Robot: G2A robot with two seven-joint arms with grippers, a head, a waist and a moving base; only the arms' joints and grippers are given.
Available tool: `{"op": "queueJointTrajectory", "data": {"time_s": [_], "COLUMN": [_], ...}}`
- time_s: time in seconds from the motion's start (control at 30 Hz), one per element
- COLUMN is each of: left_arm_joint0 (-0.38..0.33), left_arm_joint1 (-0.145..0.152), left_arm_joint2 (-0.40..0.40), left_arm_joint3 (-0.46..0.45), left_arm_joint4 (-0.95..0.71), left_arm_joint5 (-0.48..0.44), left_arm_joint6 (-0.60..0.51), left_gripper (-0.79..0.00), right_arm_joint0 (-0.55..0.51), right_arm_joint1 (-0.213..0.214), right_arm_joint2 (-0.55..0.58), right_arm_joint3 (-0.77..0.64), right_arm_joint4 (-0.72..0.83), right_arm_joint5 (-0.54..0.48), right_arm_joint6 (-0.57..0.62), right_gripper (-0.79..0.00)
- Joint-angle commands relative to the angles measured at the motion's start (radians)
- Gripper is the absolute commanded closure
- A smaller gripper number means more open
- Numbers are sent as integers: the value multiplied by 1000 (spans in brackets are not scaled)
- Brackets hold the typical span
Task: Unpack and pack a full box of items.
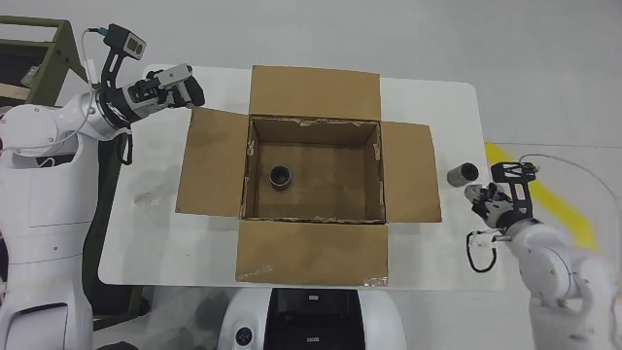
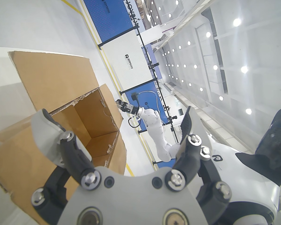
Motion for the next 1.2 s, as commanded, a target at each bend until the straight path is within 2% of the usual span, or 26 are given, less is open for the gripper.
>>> {"op": "queueJointTrajectory", "data": {"time_s": [0.0,0.23,0.47,0.63,0.87,1.17], "left_arm_joint0": [0,0,0,0,0,0], "left_arm_joint1": [0,0,0,0,0,0], "left_arm_joint2": [0,0,0,0,0,0], "left_arm_joint3": [0,0,0,0,0,0], "left_arm_joint4": [0,0,0,0,0,0], "left_arm_joint5": [0,0,0,0,0,0], "left_arm_joint6": [0,0,0,0,0,0], "left_gripper": [-785,-785,-785,-785,-785,-785], "right_arm_joint0": [-13,-29,15,88,233,331], "right_arm_joint1": [0,2,4,3,-10,-24], "right_arm_joint2": [13,24,-27,-148,-359,-521], "right_arm_joint3": [-38,-144,-211,-222,-148,-129], "right_arm_joint4": [-2,4,-2,-40,-83,-137], "right_arm_joint5": [12,-5,-21,-20,29,54], "right_arm_joint6": [-4,-36,-22,-4,0,33], "right_gripper": [0,0,0,0,0,0]}}
